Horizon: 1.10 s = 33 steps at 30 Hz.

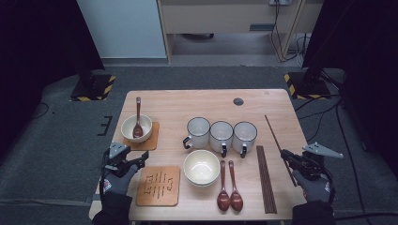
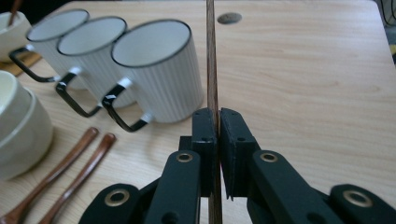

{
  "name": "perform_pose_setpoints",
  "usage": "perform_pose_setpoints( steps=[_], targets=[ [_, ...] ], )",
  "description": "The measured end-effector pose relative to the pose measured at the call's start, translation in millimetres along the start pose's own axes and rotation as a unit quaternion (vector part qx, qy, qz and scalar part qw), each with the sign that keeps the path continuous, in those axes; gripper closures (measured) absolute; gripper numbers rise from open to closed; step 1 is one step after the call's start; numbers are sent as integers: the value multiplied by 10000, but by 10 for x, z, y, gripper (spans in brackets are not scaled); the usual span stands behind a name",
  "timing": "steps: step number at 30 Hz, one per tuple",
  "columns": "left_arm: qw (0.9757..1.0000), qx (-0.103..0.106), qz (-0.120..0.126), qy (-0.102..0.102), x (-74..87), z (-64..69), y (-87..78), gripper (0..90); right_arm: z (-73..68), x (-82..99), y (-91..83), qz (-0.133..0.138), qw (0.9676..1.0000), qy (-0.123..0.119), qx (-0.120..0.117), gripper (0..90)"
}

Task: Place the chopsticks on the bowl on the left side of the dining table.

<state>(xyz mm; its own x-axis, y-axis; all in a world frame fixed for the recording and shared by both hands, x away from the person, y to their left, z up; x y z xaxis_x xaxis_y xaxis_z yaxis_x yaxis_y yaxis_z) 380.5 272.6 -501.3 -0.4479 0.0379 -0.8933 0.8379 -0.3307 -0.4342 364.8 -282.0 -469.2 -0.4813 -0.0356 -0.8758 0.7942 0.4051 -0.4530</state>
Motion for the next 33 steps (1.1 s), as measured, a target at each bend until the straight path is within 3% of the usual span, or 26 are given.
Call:
perform_pose_setpoints(
  steps=[15,22,33],
  targets=[
    [9984,353,448,9,-284,243,-144,199,-224,-287,-43,431,9981,-107,-431,850],
    [9961,677,560,4,-401,432,-174,203,-365,-433,-33,627,9956,-195,-665,850],
    [9927,968,710,149,-583,652,-176,211,-528,-588,35,791,9921,-278,-928,850]
  ],
)
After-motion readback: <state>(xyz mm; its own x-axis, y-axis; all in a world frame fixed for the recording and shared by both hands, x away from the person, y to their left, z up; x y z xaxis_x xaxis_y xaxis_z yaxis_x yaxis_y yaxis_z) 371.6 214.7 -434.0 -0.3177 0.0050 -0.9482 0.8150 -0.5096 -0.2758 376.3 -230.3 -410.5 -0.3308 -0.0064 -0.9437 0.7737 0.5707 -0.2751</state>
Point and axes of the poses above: each handheld gripper's, and its own axes: y roughly forward along the jaws, x roughly out of its underside, z roughly to its right, the point moved 4 cm from there along y, roughly forward along the jaws, and after that the axes turned 5 degrees about z, right-handed, at the moved point
